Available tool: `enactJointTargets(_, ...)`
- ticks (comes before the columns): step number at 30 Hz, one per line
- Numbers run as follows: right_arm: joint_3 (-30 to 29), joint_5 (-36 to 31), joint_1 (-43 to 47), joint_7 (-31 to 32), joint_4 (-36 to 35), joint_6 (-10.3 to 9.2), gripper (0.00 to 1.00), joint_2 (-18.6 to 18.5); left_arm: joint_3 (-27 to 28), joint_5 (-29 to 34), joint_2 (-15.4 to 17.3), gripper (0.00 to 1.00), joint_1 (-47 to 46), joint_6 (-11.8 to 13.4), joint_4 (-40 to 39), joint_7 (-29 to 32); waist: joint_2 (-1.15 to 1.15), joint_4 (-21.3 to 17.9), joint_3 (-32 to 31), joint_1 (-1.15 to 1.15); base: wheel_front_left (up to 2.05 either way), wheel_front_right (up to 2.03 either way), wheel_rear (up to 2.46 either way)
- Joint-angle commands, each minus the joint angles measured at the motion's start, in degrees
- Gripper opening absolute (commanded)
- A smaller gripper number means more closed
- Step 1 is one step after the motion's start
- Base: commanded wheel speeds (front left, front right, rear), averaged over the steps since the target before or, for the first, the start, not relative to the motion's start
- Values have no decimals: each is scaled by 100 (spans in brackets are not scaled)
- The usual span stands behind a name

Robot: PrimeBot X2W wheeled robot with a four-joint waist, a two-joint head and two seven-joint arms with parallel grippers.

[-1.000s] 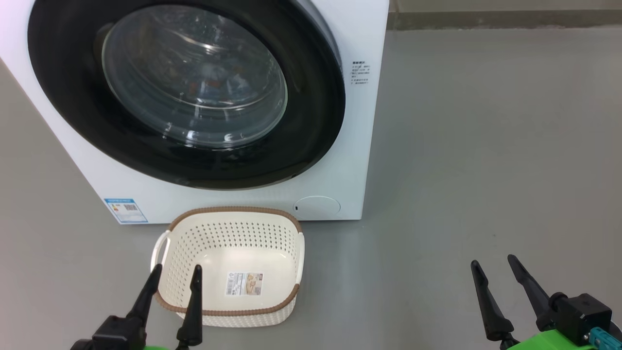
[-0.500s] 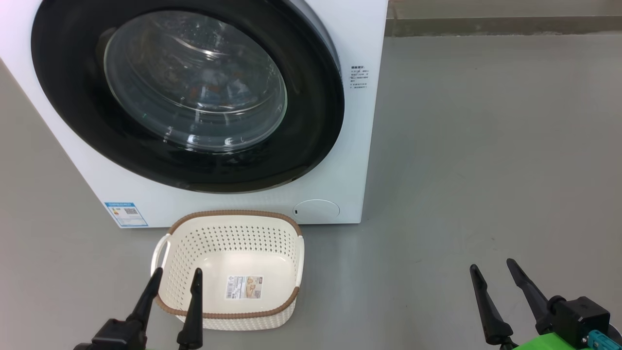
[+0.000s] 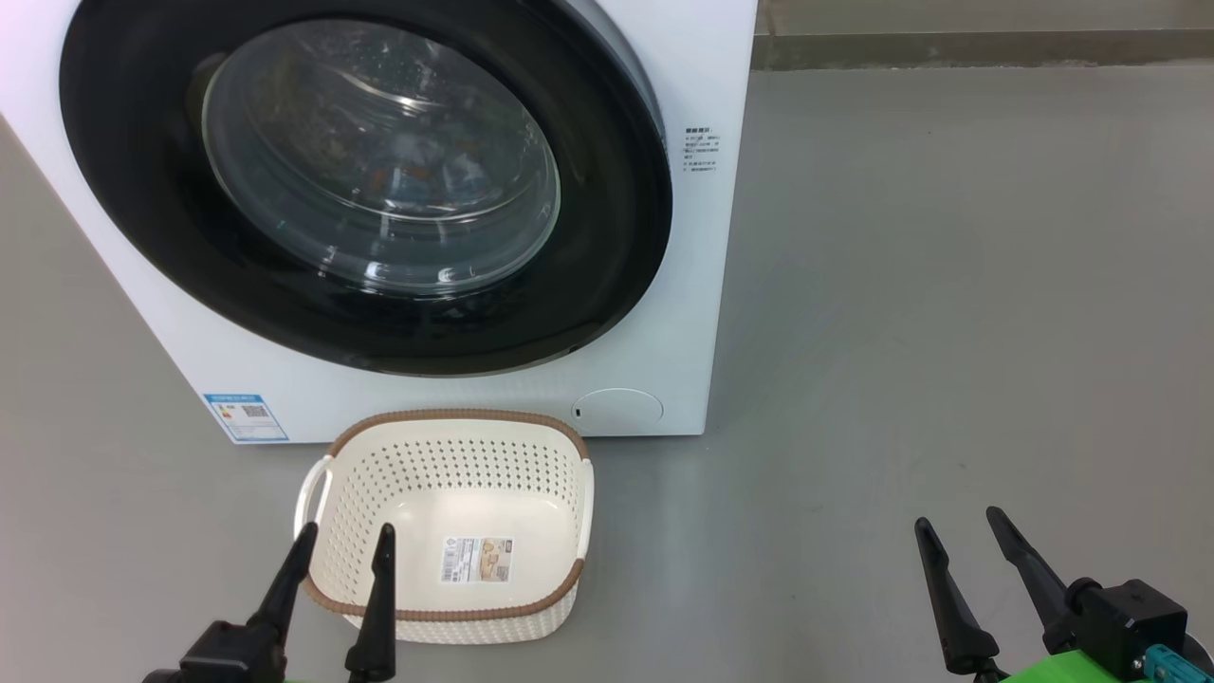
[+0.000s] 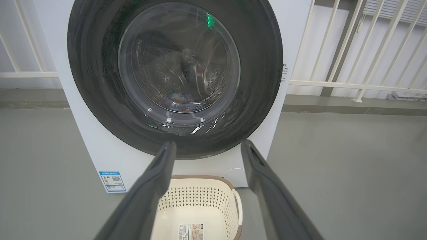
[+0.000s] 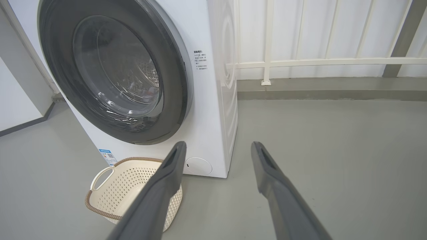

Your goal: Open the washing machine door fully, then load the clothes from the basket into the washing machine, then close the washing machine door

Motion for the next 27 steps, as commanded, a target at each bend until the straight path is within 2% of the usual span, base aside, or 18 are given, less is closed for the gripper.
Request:
enactJointTargets(1, 154, 30, -110, 0, -132, 2, 100, -37, 168, -48, 102, 100, -135, 43, -174, -21, 0, -2, -2, 0, 0, 0, 0)
enactJointTargets(13, 173, 93, -120, -20, -91, 2, 100, -37, 119, -53, 136, 100, -145, 107, -183, -13, 0, -3, -8, 0, 0, 0, 0)
enactJointTargets(14, 14, 43, 0, -4, 61, 0, 0, 4, -62, -23, 36, 0, 3, 49, 16, 0, 0, -4, -8, 0, 0, 0, 0)
enactJointTargets(20, 18, 187, -4, 0, 400, 0, 0, 18, -99, -156, -80, 0, 110, 35, 296, 20, 0, -11, -5, 1, 0, 0, 0)
enactJointTargets(25, 28, 537, -55, 21, 460, 0, 0, -5, -30, -475, -80, 0, 83, -3, 324, 68, 0, -37, -18, 13, 0, 0, 0)
enactJointTargets(27, 32, 676, -79, 28, 492, 0, 0, -14, -3, -602, -80, 0, 69, -18, 340, 88, 0, -46, -14, 6, 0, 0, 0)
